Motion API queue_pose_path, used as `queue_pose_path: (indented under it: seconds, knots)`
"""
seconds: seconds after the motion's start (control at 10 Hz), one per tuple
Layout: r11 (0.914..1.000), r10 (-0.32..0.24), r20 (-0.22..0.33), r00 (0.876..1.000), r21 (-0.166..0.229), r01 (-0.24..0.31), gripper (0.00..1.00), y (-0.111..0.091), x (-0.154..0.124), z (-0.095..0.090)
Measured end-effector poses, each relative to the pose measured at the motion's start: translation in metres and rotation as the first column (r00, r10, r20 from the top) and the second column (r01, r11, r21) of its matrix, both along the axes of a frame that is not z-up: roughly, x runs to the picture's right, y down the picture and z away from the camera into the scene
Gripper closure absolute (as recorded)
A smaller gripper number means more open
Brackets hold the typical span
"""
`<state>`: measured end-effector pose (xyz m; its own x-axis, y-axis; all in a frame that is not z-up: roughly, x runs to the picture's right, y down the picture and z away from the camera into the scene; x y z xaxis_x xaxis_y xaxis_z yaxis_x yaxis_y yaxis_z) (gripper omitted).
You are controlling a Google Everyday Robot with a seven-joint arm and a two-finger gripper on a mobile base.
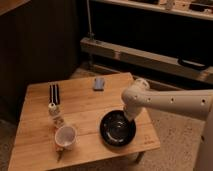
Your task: Drag the ceramic bowl in a circle
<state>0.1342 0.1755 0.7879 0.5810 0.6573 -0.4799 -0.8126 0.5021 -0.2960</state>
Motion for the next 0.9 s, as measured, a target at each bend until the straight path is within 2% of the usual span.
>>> queue_pose_path:
  seconds: [0.2,0.3,0.4,0.6,0.9]
  knots:
    - [0.9987,-0.05,0.075,0.996,-0.002,0.051,1.0,0.018,-0.035,-0.03]
    - [0.9973,-0.073,0.102,0.992,0.006,0.073,1.0,0.019,-0.05,-0.038]
    - [0.9942,-0.108,0.147,0.983,0.02,0.106,1.0,0.017,-0.077,-0.047]
    - [0.9889,-0.148,0.2,0.968,0.04,0.143,1.0,0.005,-0.116,-0.05]
    - [0.9825,-0.186,0.262,0.947,0.051,0.179,1.0,-0.019,-0.168,-0.034]
